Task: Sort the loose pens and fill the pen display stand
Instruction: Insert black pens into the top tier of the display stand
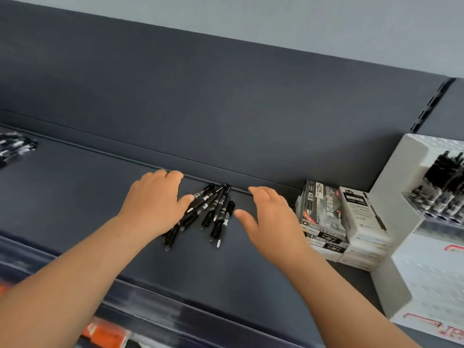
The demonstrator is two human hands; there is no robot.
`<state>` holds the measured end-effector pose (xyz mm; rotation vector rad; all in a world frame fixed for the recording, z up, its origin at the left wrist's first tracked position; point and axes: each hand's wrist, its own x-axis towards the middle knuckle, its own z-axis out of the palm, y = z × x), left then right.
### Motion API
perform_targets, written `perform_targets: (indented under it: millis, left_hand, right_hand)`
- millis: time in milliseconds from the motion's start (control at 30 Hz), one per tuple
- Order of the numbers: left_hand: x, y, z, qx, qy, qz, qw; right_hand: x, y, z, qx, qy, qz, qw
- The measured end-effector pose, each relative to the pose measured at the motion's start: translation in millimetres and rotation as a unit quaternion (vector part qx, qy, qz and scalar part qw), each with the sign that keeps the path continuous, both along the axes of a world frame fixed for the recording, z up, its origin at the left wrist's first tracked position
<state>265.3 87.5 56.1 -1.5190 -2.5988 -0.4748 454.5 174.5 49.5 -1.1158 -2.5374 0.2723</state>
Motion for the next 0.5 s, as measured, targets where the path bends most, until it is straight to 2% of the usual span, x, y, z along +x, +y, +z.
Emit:
perform_targets:
  millis: [133, 300, 500]
  left_hand:
    - [-14.4, 0.4, -22.3, -0.079, -0.075, 0.013, 0.994]
    - [-19.3, 6.4, -46.3, -0.163, -0.120, 0.027, 0.979]
    - [-40.1, 12.2, -55.3, -0.177, -0.159, 0.020, 0.971]
  right_hand:
    - [-18.5, 1.2, -19.2, -0.056, -0.043, -0.034, 0.997]
    - [-45.4, -0.1, -37.3, -0.110, -0.059, -0.060, 0.990]
    - [-66.9, 2.6, -51.9, -0.148, -0.060, -0.087, 0.983]
